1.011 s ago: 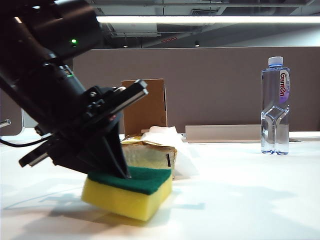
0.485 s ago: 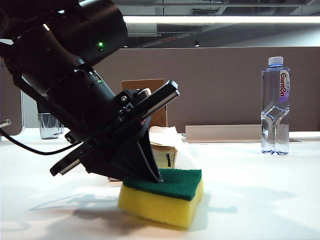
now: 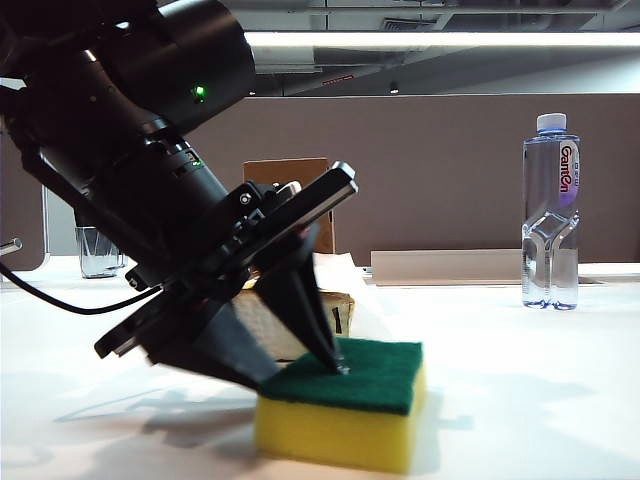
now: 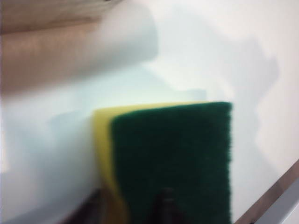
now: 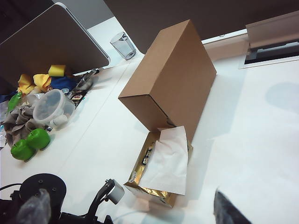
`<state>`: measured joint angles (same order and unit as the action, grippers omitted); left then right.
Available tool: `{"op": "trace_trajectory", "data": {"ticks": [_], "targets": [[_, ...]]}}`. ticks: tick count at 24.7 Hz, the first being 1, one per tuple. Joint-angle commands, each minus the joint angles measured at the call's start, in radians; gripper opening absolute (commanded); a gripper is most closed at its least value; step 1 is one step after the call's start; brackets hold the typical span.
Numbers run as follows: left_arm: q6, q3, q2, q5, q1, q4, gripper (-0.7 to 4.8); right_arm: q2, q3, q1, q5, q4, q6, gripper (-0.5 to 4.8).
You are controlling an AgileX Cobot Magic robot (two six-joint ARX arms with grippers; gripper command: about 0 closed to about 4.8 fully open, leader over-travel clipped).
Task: Move the sponge from left to right to wipe the table, avoiding obstacles on the table, and finally reaching the bottle of mineral water.
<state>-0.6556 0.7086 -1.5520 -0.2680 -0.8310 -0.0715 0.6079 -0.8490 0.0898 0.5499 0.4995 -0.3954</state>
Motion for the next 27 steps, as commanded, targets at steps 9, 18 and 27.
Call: {"op": "trace_trajectory", "data": {"ticks": [9, 18, 27], "targets": [[0.000, 0.002, 0.009, 0.002, -0.002, 0.001, 2.90, -0.003, -0.005, 0.000, 0.003, -0.009, 0.003, 4.72], [0.001, 0.015, 0.106, 0.002, 0.005, -0.006, 2.97, -0.018, -0.008, 0.000, 0.008, -0.009, 0.003, 4.75], [0.080, 0.032, 0.470, 0.097, 0.004, -0.010, 3.02, -0.034, -0.085, 0.001, 0.060, 0.105, -0.003, 4.79]]}}
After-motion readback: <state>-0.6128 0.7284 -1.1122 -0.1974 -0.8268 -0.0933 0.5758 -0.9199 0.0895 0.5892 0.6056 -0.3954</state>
